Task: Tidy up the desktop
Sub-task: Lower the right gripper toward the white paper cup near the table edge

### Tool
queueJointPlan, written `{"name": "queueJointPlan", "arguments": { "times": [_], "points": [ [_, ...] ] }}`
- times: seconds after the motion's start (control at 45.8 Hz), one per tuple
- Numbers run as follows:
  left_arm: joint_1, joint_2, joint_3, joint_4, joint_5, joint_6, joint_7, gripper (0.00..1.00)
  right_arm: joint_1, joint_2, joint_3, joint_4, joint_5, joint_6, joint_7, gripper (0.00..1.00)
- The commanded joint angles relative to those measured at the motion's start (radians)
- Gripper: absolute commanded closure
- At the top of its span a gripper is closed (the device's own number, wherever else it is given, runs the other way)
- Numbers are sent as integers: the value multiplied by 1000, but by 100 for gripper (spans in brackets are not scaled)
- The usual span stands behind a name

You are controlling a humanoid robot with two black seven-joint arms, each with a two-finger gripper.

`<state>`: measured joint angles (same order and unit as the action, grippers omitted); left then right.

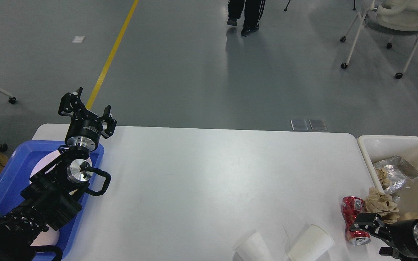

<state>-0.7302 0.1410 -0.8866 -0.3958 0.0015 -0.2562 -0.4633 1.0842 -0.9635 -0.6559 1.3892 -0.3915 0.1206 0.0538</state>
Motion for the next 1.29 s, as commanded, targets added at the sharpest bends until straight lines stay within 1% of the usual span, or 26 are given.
{"name": "queueJointPlan", "arguments": {
  "times": [0.0,0.219,0.437,0.852,0.984,1.18,1.268],
  "points": [
    [0,0,0,0,0,0,0,3,3,0,2,2,0,1,0,0],
    [0,0,0,0,0,0,0,3,9,-23,4,19,0,1,0,0],
    [0,0,0,0,0,0,0,3,0,-73,19,111,2,-1,1,0],
    [0,0,0,0,0,0,0,3,-17,-66,47,113,3,-7,6,0],
    [0,0,0,0,0,0,0,3,-3,-38,67,113,13,-7,6,0],
    [0,0,0,0,0,0,0,3,-10,71,73,83,105,-30,8,0],
    [0,0,0,0,0,0,0,3,-27,129,78,27,118,-53,8,0]
  ]
}}
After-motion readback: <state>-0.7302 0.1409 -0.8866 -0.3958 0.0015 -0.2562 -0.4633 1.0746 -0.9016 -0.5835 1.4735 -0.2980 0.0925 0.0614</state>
